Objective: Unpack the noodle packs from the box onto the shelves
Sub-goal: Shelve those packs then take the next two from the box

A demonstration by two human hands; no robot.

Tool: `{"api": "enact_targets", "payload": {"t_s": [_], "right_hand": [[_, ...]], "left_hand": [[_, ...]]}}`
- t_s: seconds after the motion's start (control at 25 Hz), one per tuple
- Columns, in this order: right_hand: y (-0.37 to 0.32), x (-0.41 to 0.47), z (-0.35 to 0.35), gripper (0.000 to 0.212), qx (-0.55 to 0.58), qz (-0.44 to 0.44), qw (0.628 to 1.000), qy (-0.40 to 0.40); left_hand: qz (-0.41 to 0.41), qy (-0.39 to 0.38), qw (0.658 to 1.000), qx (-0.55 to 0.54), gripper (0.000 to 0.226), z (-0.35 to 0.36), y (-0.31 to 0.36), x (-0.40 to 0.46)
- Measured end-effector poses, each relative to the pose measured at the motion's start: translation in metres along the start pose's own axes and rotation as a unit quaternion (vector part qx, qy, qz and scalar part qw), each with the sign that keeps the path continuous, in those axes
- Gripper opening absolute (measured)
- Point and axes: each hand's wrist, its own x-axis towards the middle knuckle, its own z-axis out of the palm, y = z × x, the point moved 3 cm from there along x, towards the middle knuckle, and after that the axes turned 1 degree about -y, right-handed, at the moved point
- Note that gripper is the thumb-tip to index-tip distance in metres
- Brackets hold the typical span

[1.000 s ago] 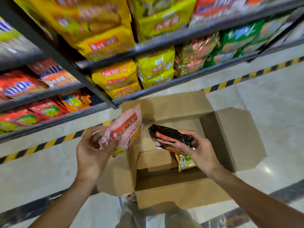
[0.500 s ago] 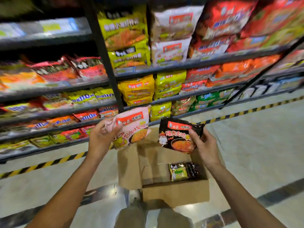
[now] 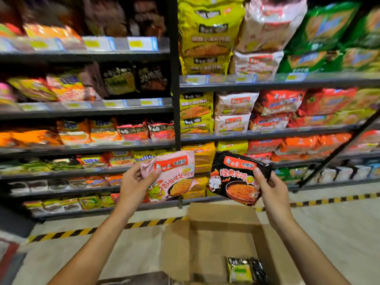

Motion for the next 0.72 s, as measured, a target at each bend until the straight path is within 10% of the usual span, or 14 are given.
{"api": "enact_targets", "payload": {"t_s": [0.28,0.72], "right_hand": [[-0.059,-0.014,0.048,0.056,0.041,-0.003,0.997,-0.069],[-0.142,-0.004,0.22,0.06,0.093,-0.03,0.987,-0.128]], "left_hand": [[0.033,0.058,0.998,-0.005,0.024,-0.068,0.073,-0.038],[0.12,0.104,0.987,-0.013,0.019,-0.232,0.115,0.027]]}}
